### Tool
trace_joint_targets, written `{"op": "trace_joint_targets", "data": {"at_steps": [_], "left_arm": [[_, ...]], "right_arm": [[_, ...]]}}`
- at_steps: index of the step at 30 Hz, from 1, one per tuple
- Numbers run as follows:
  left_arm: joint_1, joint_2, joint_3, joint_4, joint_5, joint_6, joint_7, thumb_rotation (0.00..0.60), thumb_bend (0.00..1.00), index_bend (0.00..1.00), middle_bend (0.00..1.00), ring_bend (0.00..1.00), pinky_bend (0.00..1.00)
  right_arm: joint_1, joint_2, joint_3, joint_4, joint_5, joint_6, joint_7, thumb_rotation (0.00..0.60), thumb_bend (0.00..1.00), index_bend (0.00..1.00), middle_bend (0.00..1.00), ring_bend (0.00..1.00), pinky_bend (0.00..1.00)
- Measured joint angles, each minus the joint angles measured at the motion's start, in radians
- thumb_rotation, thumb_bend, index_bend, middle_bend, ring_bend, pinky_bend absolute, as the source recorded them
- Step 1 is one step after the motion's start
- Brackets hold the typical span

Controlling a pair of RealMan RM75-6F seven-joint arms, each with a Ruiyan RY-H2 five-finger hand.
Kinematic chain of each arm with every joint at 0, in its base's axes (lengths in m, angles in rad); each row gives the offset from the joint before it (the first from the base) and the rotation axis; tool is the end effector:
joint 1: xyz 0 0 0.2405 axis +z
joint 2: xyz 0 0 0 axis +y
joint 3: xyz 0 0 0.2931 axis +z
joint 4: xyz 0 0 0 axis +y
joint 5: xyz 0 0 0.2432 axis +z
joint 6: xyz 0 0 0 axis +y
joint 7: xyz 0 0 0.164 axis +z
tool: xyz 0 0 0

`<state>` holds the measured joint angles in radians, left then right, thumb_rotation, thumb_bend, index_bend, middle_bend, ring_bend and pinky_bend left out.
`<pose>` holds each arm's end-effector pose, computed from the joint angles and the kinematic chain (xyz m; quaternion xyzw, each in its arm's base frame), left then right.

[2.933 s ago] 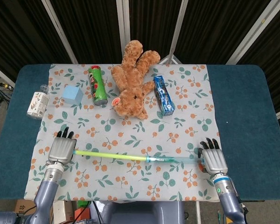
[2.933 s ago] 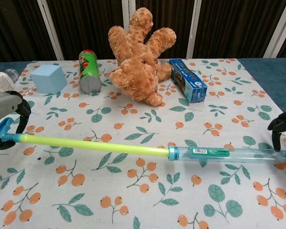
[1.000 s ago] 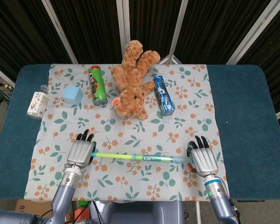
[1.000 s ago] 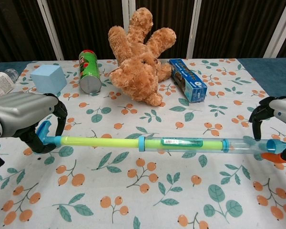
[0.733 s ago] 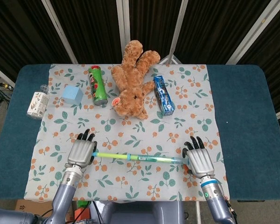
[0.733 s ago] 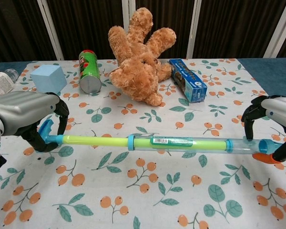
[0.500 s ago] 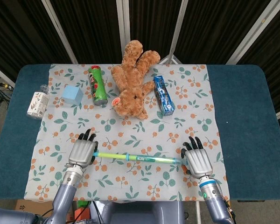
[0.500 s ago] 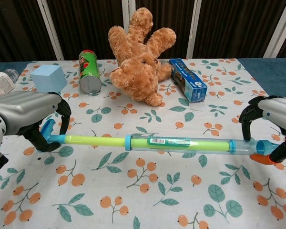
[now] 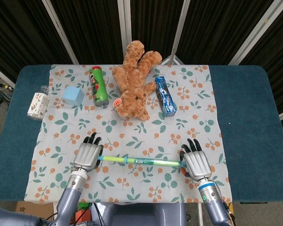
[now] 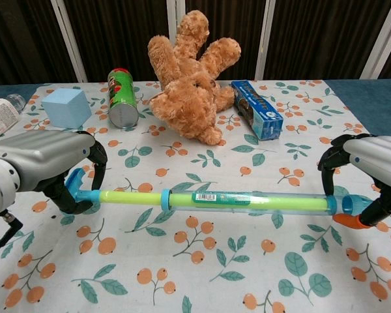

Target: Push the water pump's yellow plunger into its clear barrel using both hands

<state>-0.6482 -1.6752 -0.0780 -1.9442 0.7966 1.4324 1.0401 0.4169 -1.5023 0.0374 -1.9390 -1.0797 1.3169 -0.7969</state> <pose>-0.1327 0.2740 -0.0684 -0.7385 -0.3834 -0.2555 0.4922 -0.1946 -0.2511 -0.0278 0.7090 -0.4107 0.2992 0.4891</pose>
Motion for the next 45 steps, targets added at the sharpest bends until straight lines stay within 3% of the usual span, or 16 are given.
{"op": "trace_joint_targets", "data": {"at_steps": [30, 33, 35, 37, 40, 45], "left_arm": [[-0.025, -0.102, -0.017, 0.016, -0.008, 0.034, 0.049, 0.6, 0.48, 0.67, 0.18, 0.05, 0.17], [-0.024, -0.098, -0.015, 0.015, -0.004, 0.035, 0.048, 0.6, 0.46, 0.55, 0.15, 0.05, 0.17], [-0.023, -0.091, -0.013, 0.014, -0.003, 0.035, 0.045, 0.6, 0.4, 0.44, 0.11, 0.04, 0.17], [-0.02, -0.08, -0.013, 0.012, -0.001, 0.033, 0.038, 0.6, 0.35, 0.34, 0.09, 0.04, 0.16], [-0.015, -0.062, -0.01, 0.001, 0.002, 0.029, 0.025, 0.6, 0.28, 0.24, 0.08, 0.03, 0.14], [-0.004, -0.026, 0.01, -0.025, 0.028, 0.021, 0.001, 0.6, 0.26, 0.19, 0.06, 0.02, 0.13]], "right_arm": [[0.01, -0.001, 0.003, 0.002, -0.006, -0.001, 0.016, 0.6, 0.4, 0.82, 0.25, 0.0, 0.0], [0.009, 0.005, 0.001, 0.003, -0.005, -0.003, 0.018, 0.6, 0.4, 0.64, 0.22, 0.0, 0.0], [0.01, 0.011, -0.001, 0.004, -0.002, -0.009, 0.02, 0.6, 0.4, 0.36, 0.12, 0.0, 0.0], [0.011, 0.02, -0.002, 0.005, 0.005, -0.015, 0.021, 0.6, 0.4, 0.14, 0.03, 0.0, 0.0], [0.013, 0.031, -0.001, 0.004, 0.016, -0.019, 0.022, 0.6, 0.4, 0.0, 0.0, 0.0, 0.0], [0.011, 0.045, -0.001, 0.005, 0.023, -0.016, 0.022, 0.6, 0.4, 0.0, 0.0, 0.0, 0.0]]}}
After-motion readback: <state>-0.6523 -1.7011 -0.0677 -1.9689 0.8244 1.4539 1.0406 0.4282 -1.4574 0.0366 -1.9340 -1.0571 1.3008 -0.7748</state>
